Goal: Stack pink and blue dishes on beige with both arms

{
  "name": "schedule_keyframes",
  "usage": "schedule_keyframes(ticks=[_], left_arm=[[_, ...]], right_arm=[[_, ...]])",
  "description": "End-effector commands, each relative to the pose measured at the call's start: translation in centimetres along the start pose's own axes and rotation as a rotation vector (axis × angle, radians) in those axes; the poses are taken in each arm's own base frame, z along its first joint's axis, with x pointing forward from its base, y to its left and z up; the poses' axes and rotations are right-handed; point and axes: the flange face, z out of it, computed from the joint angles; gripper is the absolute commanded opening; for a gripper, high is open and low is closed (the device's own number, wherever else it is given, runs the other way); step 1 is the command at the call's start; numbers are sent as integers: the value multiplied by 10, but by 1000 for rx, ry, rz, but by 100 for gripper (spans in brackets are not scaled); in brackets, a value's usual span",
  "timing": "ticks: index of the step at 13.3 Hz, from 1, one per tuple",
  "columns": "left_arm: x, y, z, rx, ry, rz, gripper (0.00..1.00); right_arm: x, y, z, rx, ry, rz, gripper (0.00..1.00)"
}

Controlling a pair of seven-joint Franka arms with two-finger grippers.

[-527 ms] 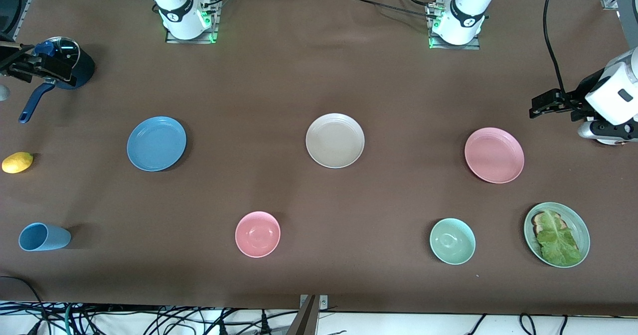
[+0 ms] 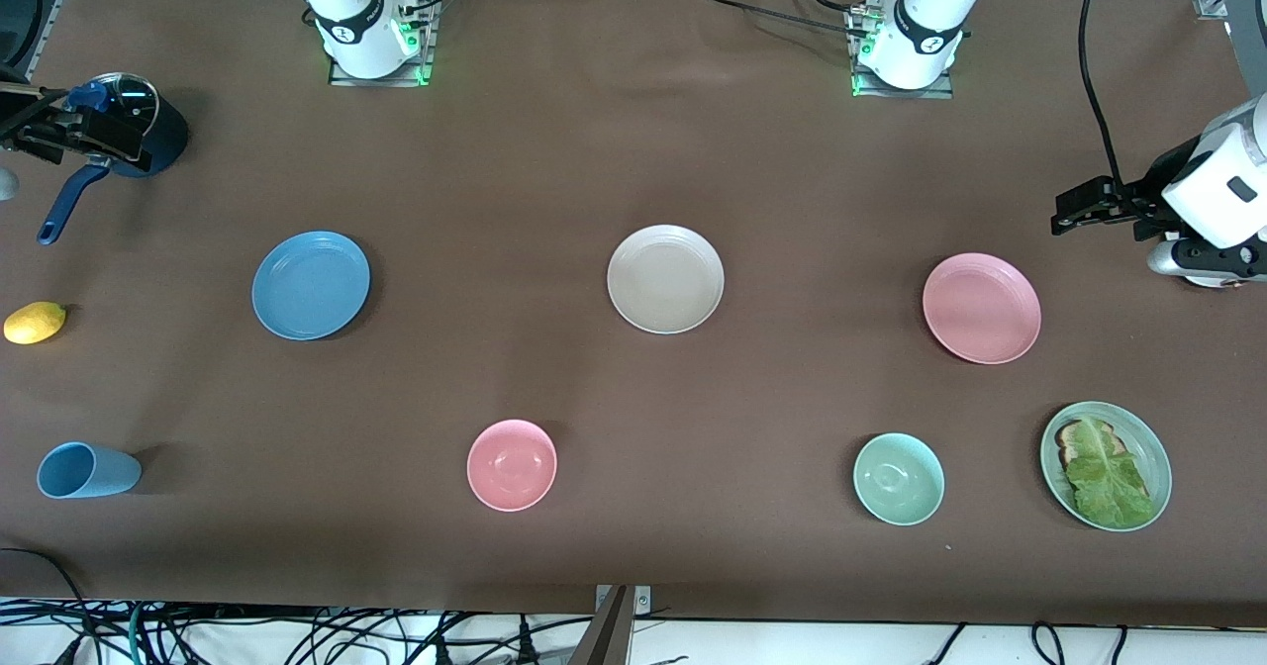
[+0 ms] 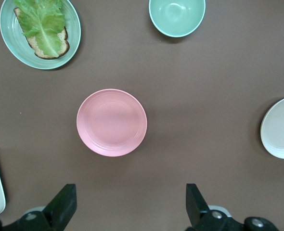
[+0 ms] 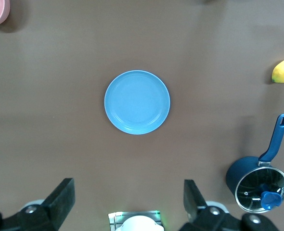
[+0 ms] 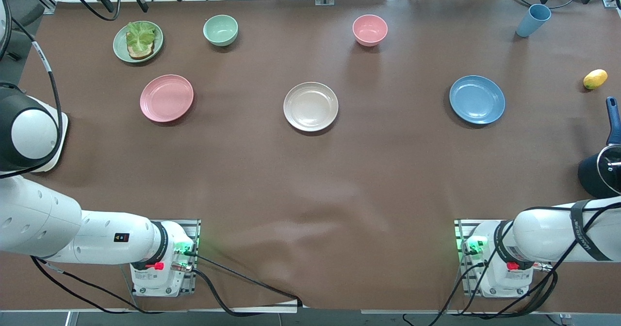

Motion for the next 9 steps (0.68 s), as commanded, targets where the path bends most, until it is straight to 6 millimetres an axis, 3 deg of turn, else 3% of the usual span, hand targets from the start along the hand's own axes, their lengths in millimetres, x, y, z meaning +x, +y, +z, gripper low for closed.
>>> schedule_keyframes(ticks=[1, 9], left_arm=[[-2, 2, -4, -4, 11, -3, 100], [-2, 9, -20, -9, 40, 13, 100]], right_arm=[[-1, 0, -8, -17, 4, -7, 100], [-1, 1, -7, -15, 2, -7, 100]])
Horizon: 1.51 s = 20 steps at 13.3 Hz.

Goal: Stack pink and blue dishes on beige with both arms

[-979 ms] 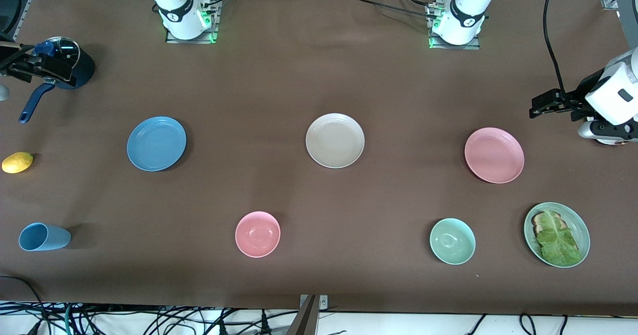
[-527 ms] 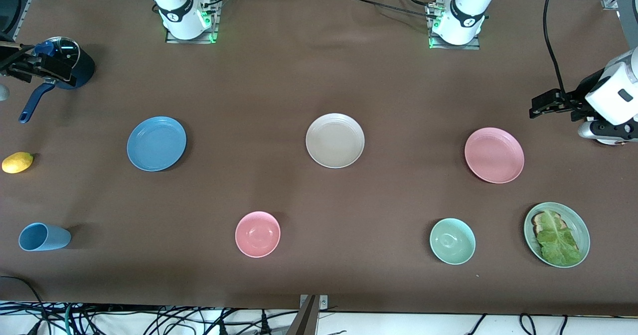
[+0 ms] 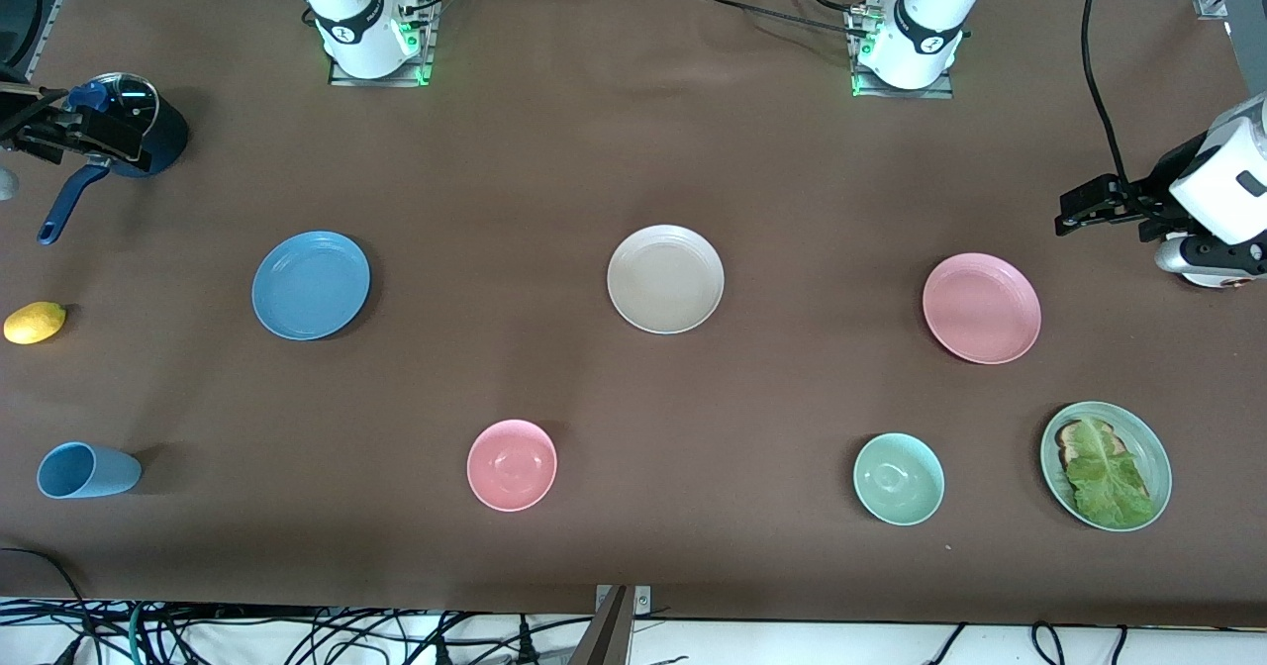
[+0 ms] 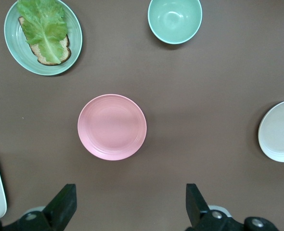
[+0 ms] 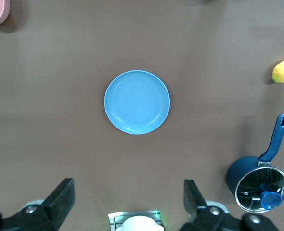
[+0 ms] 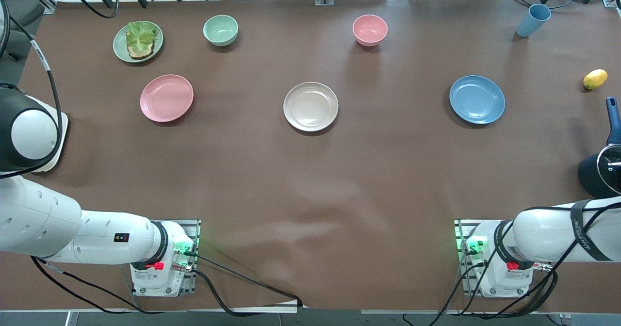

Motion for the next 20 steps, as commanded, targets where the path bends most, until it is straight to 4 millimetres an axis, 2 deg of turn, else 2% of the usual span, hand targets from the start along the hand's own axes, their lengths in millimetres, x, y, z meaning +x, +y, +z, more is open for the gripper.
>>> schedule_keyframes(ticks=[1, 2, 3, 5, 7, 8, 11, 12, 16, 18, 20], left_arm=[[-1, 6, -7, -18, 11, 3, 100], [2, 3, -1, -19, 0, 12, 100], [15, 3, 24, -12, -44, 12, 100], [25, 5, 44, -18, -77, 13, 100], [43, 0, 79, -23, -113, -8, 100], [49, -3, 89, -25, -92, -9, 100], [55, -20, 132, -28, -89, -26, 100], [47, -31, 146, -32, -75, -10, 100], [-16, -70, 180, -60, 33, 34, 100], [-45, -100, 201, -94, 53, 44, 100], [-62, -126, 228, -123, 87, 80, 100]], right_arm=[[-2, 1, -7, -16, 0, -7, 100], [-2, 1, -8, -15, 2, -7, 100], [-2, 1, -7, -15, 0, -7, 100], [-2, 1, -7, -15, 0, -7, 100], [-2, 1, -8, -15, 2, -7, 100], [-2, 1, -8, -15, 2, -7, 100], [-2, 1, -8, -13, 0, -7, 100], [-2, 1, -8, -13, 2, -7, 100], [-2, 1, -8, -13, 2, -7, 100], [-2, 0, -8, -13, 2, -6, 100], [-2, 0, -8, -13, 2, -6, 100]])
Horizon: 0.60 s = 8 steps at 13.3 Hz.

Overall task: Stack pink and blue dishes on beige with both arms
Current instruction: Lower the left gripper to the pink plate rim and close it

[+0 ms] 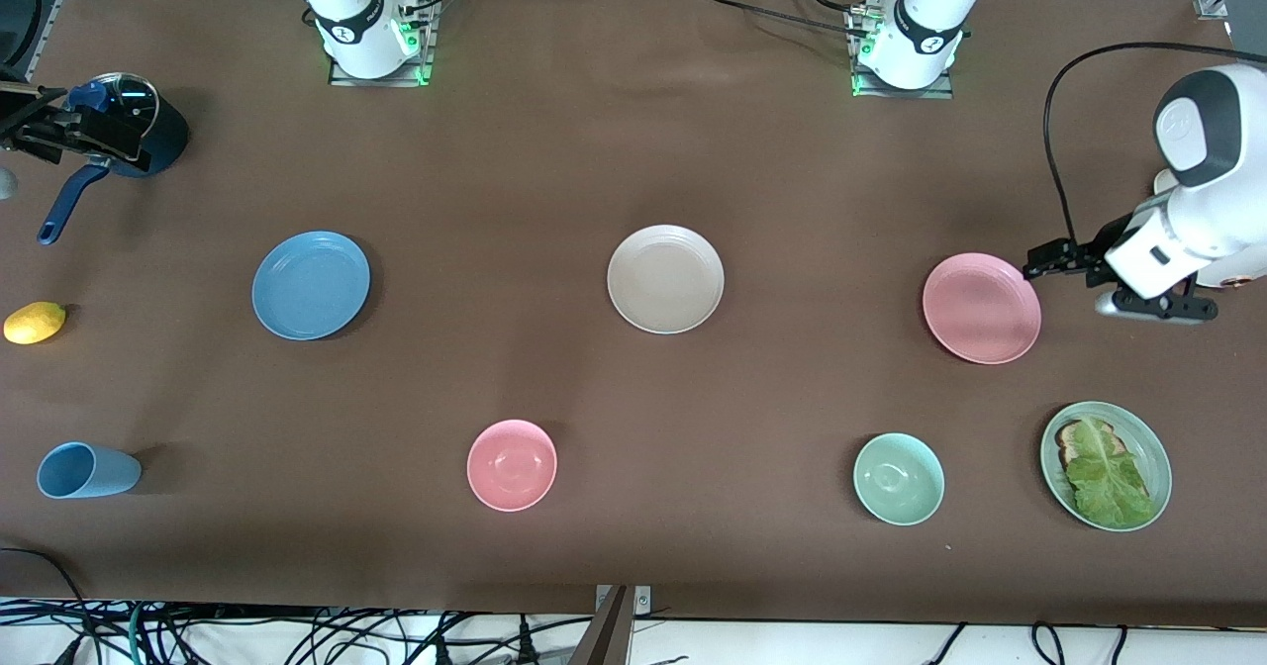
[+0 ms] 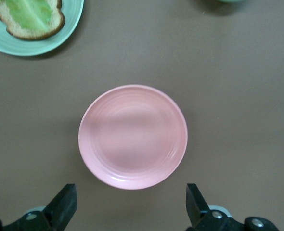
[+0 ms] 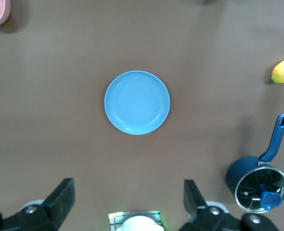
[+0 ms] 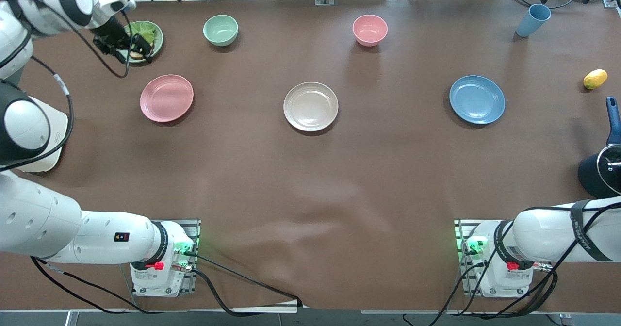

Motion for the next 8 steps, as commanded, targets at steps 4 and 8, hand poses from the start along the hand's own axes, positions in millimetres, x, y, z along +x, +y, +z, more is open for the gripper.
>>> schedule_keyframes(ticks=[4, 8], left_arm=[[-42, -40, 53, -68, 81, 73, 100], [-50, -77, 90, -146, 131, 128, 100]], right_arm=[[-2, 0, -7, -13, 0, -6, 100], [-2, -1, -7, -14, 0, 0, 100]])
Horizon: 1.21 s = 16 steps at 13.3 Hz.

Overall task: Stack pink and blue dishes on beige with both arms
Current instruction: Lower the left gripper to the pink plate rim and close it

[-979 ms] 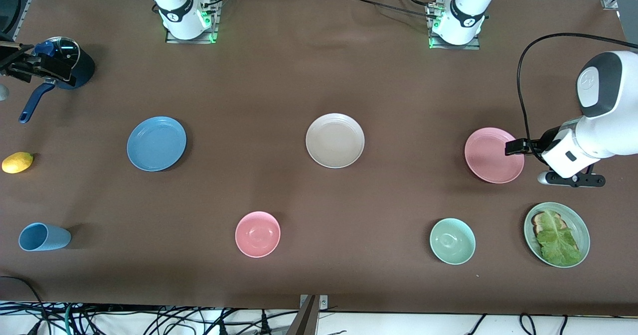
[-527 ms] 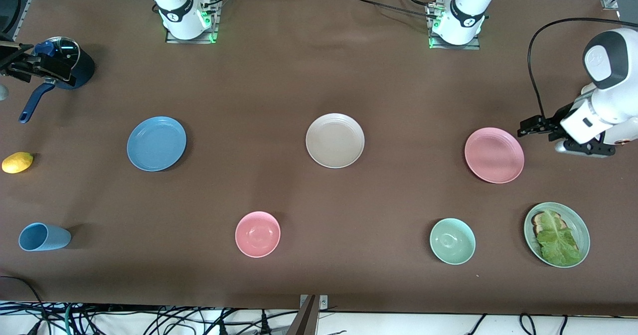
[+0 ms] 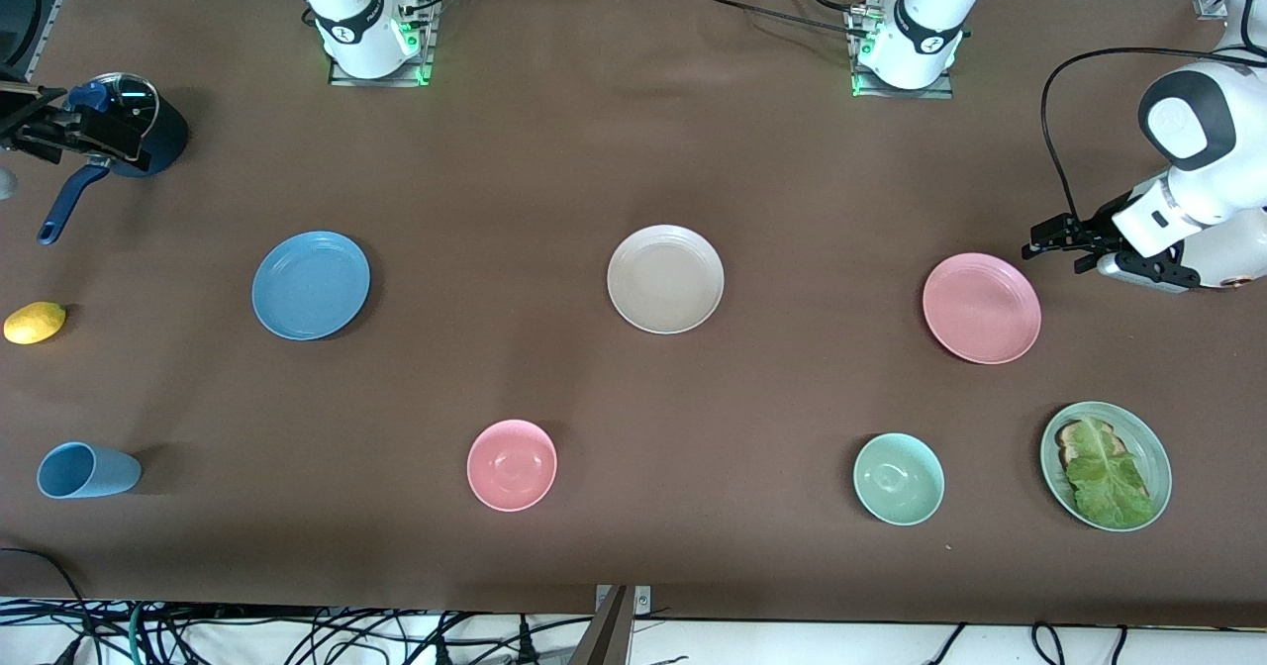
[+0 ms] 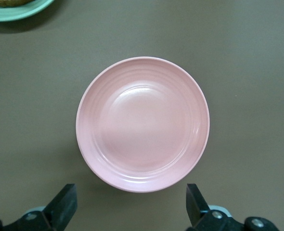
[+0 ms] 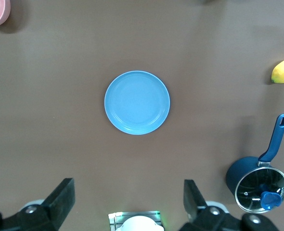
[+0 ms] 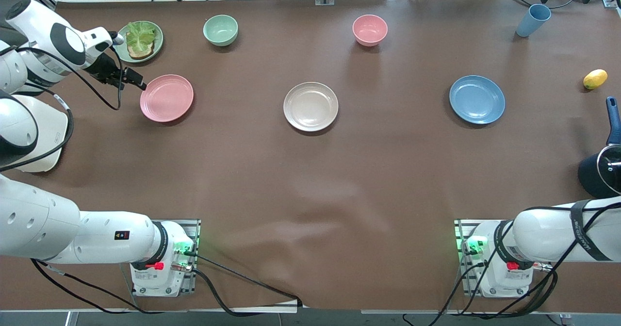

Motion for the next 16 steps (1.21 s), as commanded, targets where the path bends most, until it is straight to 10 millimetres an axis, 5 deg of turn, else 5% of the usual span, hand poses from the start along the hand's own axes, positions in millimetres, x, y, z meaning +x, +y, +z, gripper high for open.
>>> schedule_keyframes(ticks=[1, 8, 16], left_arm=[[-8, -24, 21, -38, 40, 48, 100], [-18, -54, 59, -69, 86, 47, 100], [-5, -79, 85, -94, 129, -6, 100]], right_arm=[[-2, -1, -7, -15, -2, 1, 100], [-3, -4, -8, -16, 0, -1, 100], [-2, -4, -7, -16, -1, -3, 100]])
